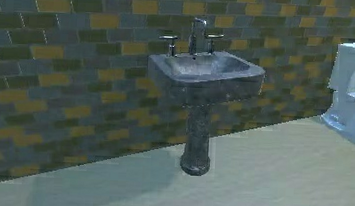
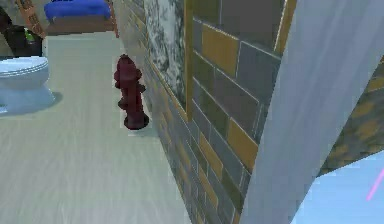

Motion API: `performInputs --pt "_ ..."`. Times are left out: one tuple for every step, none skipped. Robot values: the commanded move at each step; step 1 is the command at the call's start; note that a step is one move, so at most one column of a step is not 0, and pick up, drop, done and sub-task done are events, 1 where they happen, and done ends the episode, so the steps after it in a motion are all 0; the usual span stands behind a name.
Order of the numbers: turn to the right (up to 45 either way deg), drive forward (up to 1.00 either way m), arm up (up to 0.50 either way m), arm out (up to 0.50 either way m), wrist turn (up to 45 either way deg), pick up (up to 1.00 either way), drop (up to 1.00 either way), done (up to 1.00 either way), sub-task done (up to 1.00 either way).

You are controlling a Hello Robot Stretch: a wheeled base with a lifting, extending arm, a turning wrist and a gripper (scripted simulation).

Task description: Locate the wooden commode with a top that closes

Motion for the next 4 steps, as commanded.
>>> performInputs --pt "45.0 0.0 0.0 0.0 0.0 0.0 0.0 0.0 0.0" --pt "12.0 0.0 0.0 0.0 0.0 0.0 0.0 0.0 0.0" --pt "0.0 1.0 0.0 0.0 0.0 0.0 0.0 0.0 0.0" --pt "3.0 0.0 0.0 0.0 0.0 0.0 0.0 0.0 0.0"
